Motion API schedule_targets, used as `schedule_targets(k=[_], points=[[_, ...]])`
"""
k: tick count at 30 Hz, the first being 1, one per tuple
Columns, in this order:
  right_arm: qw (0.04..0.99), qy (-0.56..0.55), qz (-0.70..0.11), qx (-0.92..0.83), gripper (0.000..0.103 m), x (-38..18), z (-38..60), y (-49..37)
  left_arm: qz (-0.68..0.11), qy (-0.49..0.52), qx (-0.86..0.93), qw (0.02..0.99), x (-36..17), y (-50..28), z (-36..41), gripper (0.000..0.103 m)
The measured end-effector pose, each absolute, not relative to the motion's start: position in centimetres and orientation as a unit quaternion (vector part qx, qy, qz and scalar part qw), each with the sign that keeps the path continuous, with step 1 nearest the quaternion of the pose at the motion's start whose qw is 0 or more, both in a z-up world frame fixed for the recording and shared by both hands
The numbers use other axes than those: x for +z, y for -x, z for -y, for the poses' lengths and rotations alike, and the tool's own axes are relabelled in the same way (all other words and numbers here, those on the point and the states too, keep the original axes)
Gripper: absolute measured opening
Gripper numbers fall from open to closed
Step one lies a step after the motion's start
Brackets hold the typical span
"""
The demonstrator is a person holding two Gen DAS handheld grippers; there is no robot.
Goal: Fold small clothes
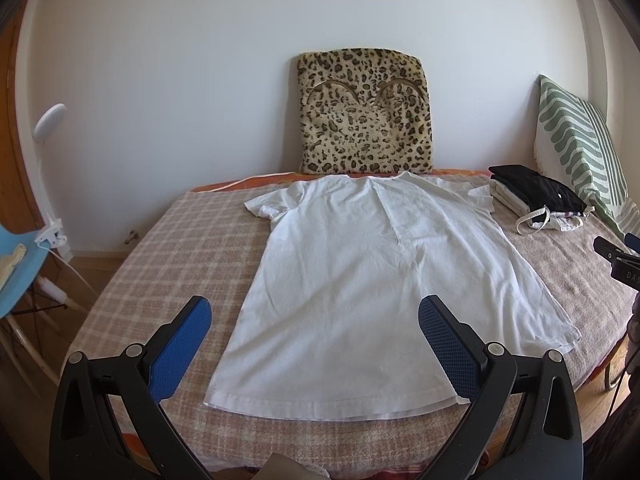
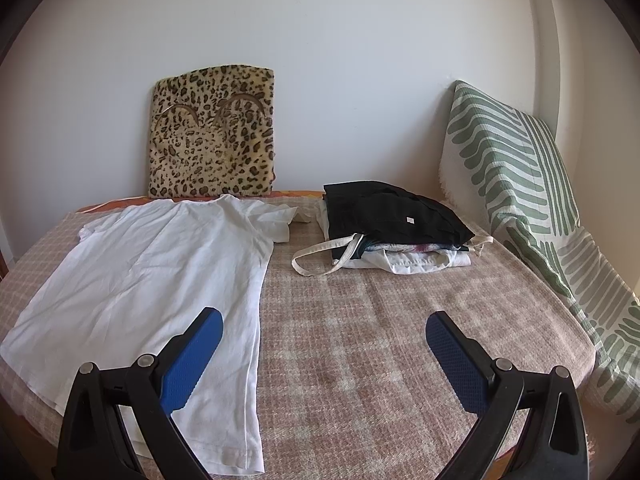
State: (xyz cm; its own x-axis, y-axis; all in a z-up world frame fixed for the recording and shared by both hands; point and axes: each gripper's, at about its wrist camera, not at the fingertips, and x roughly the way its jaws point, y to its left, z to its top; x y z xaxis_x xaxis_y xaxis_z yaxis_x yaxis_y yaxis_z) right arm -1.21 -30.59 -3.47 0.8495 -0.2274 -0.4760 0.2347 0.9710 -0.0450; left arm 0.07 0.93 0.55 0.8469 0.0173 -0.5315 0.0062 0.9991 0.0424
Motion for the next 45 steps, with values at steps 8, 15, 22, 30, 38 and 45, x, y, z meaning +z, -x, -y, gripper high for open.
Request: schedule_targets(k=[8,15,22,30,38,45], points=[[0.963,-0.006,-0.240,-0.121,0.103,-3.5,30.6,1.2,-0.273,-0.027,0.004,0.962,0.7,0.1,-1.0,0.103],[0.964,-0.006,-0.239,-0.120,0.103,-3.4,30.3,1.4,-0.273,-0.029,0.005,0.962,0.7,0.2,-1.0,0.103],[0.964,-0.012,-0.237,-0.120,0.103,-3.1,30.4,1.6,-0.277,-0.037,0.014,0.960,0.2,0.3,-1.0,0.103],[0.968,-0.034,-0.234,-0.088,0.103,-1.0,29.3,2.7,-0.317,-0.016,0.008,0.948,-0.9,0.0,-2.8,0.103],[0.981,-0.008,-0.182,-0.063,0.103,-0.4,26.2,1.6,-0.326,0.079,-0.026,0.942,-1.0,-0.8,-7.0,0.098],[0.972,-0.026,-0.234,0.008,0.103,0.4,23.1,-1.9,-0.355,0.094,-0.003,0.930,-1.8,-2.3,-10.5,0.084]])
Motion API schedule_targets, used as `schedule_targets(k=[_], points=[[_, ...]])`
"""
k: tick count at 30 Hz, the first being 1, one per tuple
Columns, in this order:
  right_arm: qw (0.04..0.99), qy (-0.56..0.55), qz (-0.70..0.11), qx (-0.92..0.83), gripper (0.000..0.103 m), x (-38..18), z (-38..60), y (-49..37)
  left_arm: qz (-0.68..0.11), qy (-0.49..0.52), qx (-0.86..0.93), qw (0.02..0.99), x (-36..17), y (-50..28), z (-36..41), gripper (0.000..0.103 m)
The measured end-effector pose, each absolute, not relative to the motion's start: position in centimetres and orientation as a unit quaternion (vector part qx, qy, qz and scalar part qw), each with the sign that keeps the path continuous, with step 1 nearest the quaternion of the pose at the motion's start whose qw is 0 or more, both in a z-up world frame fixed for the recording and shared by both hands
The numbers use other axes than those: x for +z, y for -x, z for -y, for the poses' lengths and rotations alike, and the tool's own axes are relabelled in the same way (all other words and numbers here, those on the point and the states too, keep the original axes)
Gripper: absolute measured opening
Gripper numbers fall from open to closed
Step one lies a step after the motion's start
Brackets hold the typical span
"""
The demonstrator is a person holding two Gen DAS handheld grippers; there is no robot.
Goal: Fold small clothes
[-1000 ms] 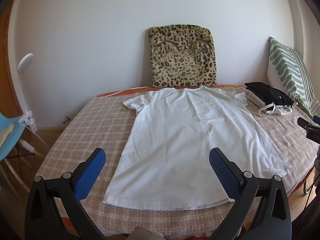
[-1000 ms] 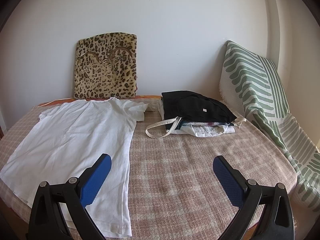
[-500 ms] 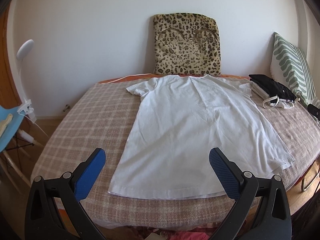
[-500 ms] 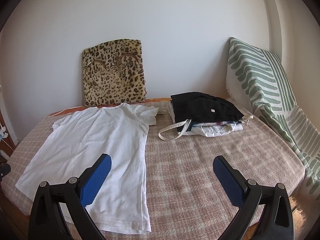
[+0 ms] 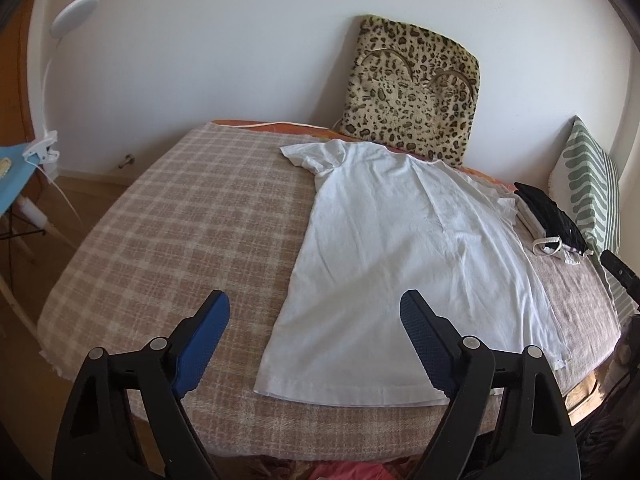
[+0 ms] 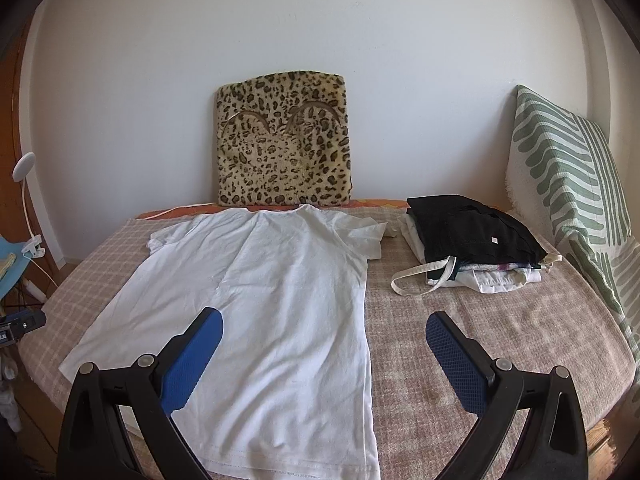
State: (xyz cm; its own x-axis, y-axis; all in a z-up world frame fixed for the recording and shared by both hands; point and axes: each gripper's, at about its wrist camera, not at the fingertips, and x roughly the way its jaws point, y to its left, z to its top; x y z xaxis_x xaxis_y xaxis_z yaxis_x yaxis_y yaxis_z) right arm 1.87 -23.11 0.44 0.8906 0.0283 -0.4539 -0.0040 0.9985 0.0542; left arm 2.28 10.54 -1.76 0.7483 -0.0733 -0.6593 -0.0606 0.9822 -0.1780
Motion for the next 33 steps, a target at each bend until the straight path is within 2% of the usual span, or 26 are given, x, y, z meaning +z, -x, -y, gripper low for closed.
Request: schedule_targets(k=[2,4,6,18,28,29,33], points=[[0.967,-0.042,-0.248,0.033,0.103,0.9,22.2,-3.2,-0.369,0.105,-0.009,0.924,-2.4,-2.6,-11.3,0.078],[0.964,-0.050,-0.255,0.053,0.103,1.4,21.3,-4.5,-0.385,0.120,-0.020,0.915,-3.3,-2.8,-12.1,0.061],[0.963,-0.047,-0.258,0.067,0.103,2.1,20.1,-5.9,-0.406,0.140,-0.032,0.903,-4.3,-3.2,-12.7,0.052],[0.952,0.022,-0.277,0.129,0.102,5.2,11.6,-14.9,-0.465,0.211,-0.059,0.858,-6.7,-4.2,-13.4,0.051],[0.922,0.027,-0.337,0.191,0.096,5.1,3.8,-23.8,-0.477,0.203,-0.057,0.853,-7.6,-4.7,-13.7,0.051],[0.919,0.029,-0.343,0.193,0.094,4.9,3.0,-24.7,-0.477,0.204,-0.057,0.853,-7.7,-4.8,-13.9,0.050],[0.908,0.047,-0.364,0.203,0.087,3.9,-0.5,-28.2,-0.480,0.199,-0.059,0.852,-8.2,-5.2,-13.9,0.035]])
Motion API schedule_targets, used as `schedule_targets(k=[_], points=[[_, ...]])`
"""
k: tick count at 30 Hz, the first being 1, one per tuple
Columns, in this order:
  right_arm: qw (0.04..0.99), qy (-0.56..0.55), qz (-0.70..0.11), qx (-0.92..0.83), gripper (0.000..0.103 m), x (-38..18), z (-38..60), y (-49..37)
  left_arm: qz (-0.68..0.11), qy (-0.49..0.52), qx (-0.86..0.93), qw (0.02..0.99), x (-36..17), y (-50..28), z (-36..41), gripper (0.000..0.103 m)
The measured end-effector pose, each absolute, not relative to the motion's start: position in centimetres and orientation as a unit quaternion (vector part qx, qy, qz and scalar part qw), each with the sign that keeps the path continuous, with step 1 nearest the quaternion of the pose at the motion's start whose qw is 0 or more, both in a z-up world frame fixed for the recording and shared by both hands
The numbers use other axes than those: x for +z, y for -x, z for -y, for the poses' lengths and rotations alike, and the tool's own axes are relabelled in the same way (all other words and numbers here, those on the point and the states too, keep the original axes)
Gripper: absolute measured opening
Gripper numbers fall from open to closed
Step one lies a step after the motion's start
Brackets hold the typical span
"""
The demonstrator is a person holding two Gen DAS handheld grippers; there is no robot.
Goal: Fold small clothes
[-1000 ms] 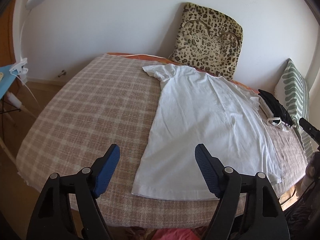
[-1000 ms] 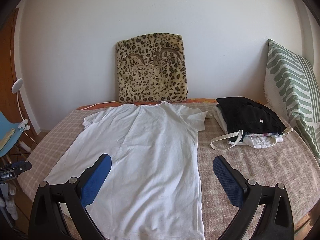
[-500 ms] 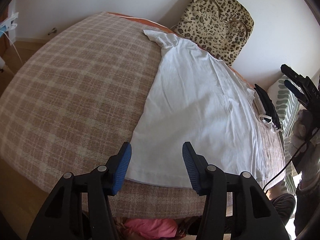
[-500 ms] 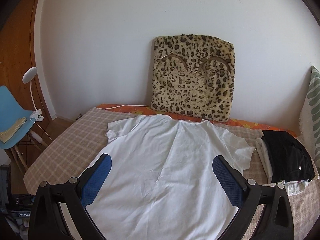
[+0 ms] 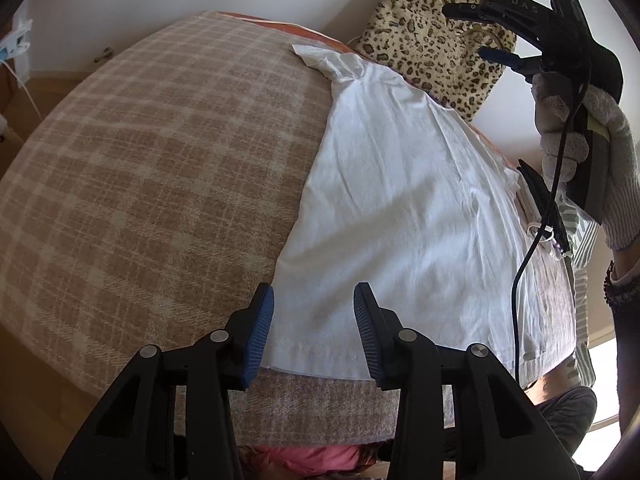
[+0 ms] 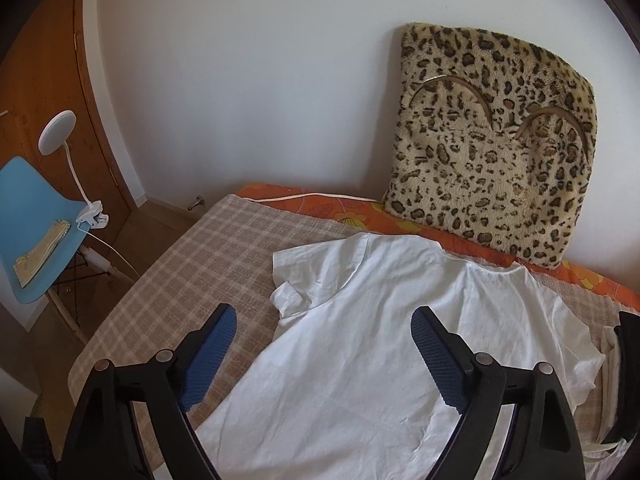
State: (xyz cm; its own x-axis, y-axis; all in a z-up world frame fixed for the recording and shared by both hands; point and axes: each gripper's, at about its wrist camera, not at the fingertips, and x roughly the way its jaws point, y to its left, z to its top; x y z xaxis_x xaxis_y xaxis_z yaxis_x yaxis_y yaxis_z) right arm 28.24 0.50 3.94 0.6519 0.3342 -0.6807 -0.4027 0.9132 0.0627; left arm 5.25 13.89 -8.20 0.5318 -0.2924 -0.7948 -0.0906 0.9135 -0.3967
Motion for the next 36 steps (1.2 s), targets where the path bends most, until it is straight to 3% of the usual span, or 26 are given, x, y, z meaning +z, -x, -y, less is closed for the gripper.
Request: schedule_targets(k=[11,26,28,36], points=[[0.873,0.034,-0.441,0.206,0.071,-2.1,-7.6,-37.7,-0.487,0.215,-0.077,0.843,-9.1,-5.4,-14.2,0.028],[0.857,0.110,-0.472,0.176,0.071,-7.8,-14.0,-42.5,-0.478,0.216,-0.089,0.846,-9.0,-5.2,-14.5,0.028],[0.856,0.112,-0.474,0.173,0.071,-8.2,-14.3,-42.9,-0.482,0.211,-0.092,0.846,-9.2,-5.6,-14.0,0.018],[0.846,0.149,-0.486,0.160,0.069,-10.5,-15.7,-44.0,-0.480,0.237,-0.099,0.839,-9.8,-5.6,-14.7,0.006]])
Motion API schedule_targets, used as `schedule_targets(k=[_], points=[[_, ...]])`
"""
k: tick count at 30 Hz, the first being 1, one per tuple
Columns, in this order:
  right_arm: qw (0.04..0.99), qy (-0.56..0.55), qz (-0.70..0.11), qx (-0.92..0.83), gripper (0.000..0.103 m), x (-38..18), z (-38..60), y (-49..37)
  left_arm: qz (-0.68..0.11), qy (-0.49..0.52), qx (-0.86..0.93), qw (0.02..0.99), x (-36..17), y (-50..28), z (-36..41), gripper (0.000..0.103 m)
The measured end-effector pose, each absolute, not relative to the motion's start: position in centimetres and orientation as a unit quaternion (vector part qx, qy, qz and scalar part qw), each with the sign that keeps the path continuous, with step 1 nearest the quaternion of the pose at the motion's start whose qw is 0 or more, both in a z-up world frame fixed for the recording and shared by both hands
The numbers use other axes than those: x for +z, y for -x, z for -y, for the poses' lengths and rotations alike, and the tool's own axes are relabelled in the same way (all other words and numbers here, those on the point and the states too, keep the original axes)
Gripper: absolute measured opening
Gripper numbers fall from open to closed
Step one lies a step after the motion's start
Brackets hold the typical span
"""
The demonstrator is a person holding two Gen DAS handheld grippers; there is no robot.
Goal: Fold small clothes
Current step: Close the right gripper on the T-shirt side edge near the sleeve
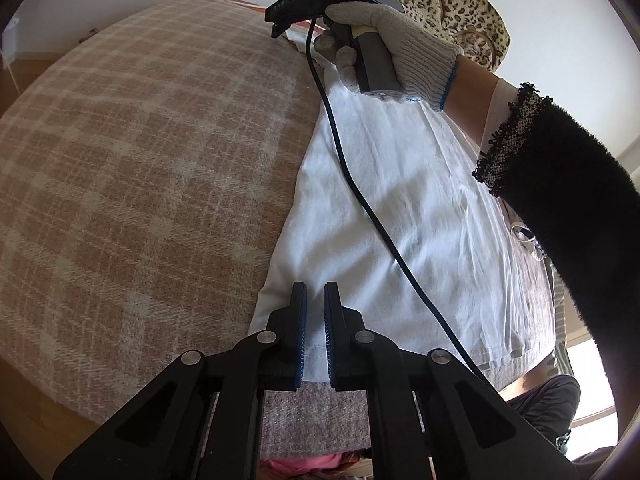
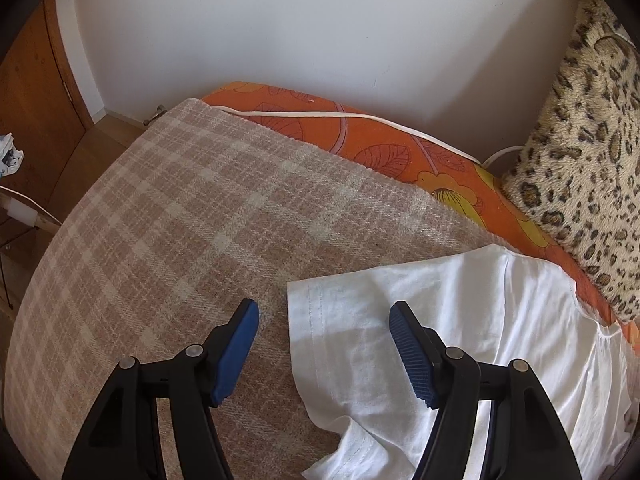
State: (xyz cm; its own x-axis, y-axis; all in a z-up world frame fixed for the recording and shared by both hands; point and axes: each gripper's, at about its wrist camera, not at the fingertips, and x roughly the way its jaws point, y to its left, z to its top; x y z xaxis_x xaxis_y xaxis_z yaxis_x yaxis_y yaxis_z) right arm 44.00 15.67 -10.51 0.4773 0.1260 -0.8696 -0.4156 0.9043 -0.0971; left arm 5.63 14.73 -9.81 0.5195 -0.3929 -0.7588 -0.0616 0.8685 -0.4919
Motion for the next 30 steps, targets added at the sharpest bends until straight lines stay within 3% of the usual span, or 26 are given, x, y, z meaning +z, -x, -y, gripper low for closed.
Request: schedule_targets(k=[3,8,10,14,16,20,23,24,25,30], points=[[0.848,0.135,-0.486,0.162,0.063,-10.5,-15.3,-44.5,-0.477,0.248,-0.100,0.838,-9.8,-5.7,-15.0,0.004],[0.847,0.134,-0.489,0.160,0.018,-10.1,-14.7,-45.1,-0.464,0.252,-0.103,0.843,-9.2,-5.7,-14.9,0.003],[0.845,0.128,-0.492,0.165,0.009,-9.8,-14.2,-45.3,-0.459,0.245,-0.104,0.848,-8.7,-5.6,-14.7,0.003],[0.848,0.126,-0.489,0.163,0.006,-9.1,-13.2,-45.5,-0.448,0.194,-0.063,0.870,-7.9,-5.1,-14.9,0.008],[0.849,0.128,-0.485,0.166,0.006,-8.8,-12.9,-45.5,-0.469,0.197,-0.063,0.859,-8.5,-5.3,-15.1,0.040],[0.851,0.123,-0.484,0.163,0.006,-8.5,-12.6,-45.5,-0.474,0.152,-0.054,0.866,-9.1,-5.2,-14.1,0.044],[0.852,0.124,-0.482,0.161,0.006,-8.3,-12.5,-45.3,-0.464,0.099,-0.052,0.878,-9.3,-5.0,-12.8,0.036],[0.852,0.124,-0.482,0.162,0.006,-8.2,-12.5,-45.4,-0.463,0.092,-0.057,0.879,-9.4,-5.0,-12.5,0.014],[0.853,0.124,-0.481,0.162,0.005,-8.2,-12.5,-45.1,-0.467,0.094,-0.065,0.877,-9.6,-5.1,-12.4,0.004],[0.857,0.122,-0.475,0.157,0.002,-7.7,-12.2,-45.1,-0.458,0.139,-0.093,0.873,-9.1,-5.0,-12.7,0.003]])
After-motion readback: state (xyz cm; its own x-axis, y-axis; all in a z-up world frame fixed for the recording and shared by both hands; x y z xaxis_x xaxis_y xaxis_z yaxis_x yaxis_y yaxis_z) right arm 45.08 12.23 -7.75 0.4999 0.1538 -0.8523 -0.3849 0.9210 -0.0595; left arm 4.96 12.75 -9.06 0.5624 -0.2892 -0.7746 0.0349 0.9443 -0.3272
